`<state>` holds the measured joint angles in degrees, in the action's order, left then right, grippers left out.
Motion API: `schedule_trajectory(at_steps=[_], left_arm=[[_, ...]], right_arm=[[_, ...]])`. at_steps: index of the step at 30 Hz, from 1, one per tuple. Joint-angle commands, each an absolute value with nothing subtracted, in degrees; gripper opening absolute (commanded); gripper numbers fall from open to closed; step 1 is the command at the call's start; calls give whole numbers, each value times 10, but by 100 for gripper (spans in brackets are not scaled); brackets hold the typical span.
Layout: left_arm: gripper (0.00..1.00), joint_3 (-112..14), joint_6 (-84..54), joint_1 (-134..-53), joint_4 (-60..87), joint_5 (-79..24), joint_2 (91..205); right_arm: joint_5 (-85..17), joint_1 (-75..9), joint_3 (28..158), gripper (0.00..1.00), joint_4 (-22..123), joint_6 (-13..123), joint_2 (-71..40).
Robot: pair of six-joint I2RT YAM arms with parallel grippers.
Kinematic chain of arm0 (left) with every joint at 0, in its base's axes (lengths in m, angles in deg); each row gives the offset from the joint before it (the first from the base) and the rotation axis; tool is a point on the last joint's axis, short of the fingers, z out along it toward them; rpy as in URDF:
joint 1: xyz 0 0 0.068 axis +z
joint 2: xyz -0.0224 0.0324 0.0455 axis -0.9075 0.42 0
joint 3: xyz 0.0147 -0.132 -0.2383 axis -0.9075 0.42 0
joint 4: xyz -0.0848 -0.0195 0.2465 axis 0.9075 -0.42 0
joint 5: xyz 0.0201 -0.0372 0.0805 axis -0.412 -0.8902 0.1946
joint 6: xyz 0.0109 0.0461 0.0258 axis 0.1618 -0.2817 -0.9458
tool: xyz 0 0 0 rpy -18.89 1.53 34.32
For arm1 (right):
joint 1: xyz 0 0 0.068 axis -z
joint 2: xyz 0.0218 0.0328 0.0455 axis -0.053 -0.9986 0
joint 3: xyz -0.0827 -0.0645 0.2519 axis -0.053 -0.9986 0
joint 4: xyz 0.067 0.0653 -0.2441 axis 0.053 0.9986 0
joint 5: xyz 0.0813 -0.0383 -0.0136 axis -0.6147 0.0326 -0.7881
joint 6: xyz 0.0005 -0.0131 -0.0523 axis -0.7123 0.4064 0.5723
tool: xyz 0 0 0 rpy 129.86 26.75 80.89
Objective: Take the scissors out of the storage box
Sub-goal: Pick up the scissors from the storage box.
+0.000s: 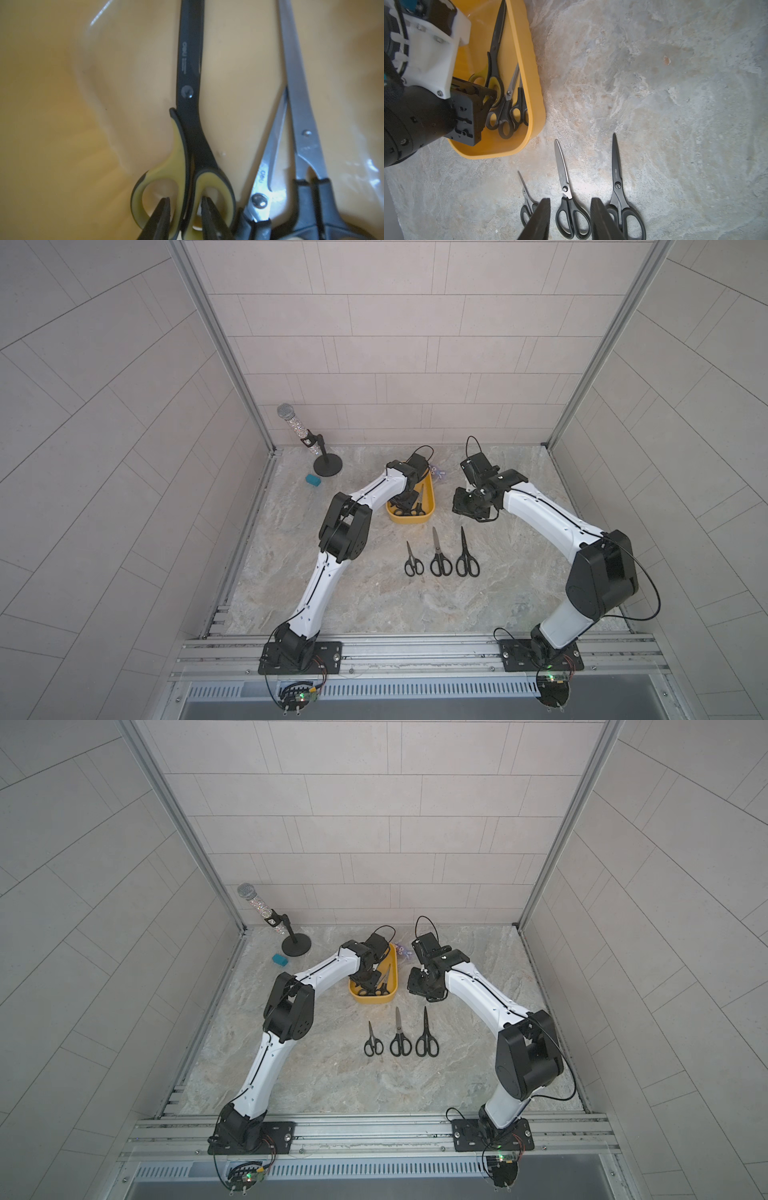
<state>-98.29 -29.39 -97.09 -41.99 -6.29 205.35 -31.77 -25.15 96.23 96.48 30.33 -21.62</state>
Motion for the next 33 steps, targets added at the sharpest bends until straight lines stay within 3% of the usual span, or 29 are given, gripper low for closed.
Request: schedule_trajectory(at_steps=[1, 7, 11, 13, 33], left_arm=[[30, -1002, -298, -964, -457, -89, 2088], [13, -1030, -301, -963, -489, -122, 2108], [9, -1030, -303, -963, -489, -115, 2108], [0, -1036, -301, -961, -488, -118, 2108], [0, -1071, -265, -961, -433, -107, 1976]], right_arm=[[-316, -249, 973, 37, 974, 303, -220], [-326, -247, 983, 37, 974, 303, -228], [-329, -246, 986, 38, 974, 303, -228], [-331, -246, 987, 37, 973, 303, -229], [-334, -243, 994, 37, 967, 303, -227]])
